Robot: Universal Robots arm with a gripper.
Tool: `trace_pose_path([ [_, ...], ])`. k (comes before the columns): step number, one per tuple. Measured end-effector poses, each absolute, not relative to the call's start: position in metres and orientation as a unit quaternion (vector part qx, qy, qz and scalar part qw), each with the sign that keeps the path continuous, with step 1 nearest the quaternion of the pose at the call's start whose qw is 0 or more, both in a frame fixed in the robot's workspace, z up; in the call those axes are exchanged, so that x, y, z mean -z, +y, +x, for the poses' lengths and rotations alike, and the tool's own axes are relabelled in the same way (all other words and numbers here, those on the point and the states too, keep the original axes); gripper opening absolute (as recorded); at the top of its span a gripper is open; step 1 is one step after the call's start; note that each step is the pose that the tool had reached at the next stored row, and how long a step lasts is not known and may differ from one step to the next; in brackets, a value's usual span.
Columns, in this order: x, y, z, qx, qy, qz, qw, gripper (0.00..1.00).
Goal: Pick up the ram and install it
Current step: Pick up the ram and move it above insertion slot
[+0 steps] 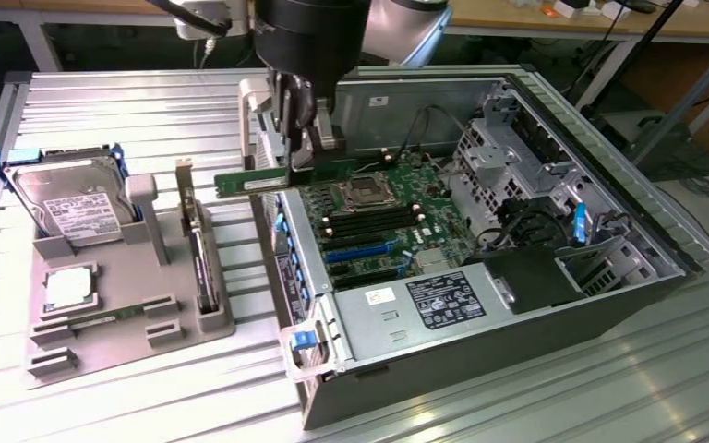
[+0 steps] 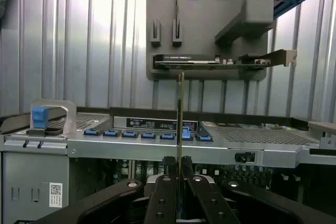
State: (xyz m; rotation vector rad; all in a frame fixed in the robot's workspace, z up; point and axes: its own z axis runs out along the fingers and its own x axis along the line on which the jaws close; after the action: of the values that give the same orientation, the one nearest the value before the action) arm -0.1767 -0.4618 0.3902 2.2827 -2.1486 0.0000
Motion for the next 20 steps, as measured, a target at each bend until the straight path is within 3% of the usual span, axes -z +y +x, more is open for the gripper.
trace_pose_path([
  [20,-0.389,-0.44,-0.078,0.0,-0.679,0.734,0.003,0.14],
])
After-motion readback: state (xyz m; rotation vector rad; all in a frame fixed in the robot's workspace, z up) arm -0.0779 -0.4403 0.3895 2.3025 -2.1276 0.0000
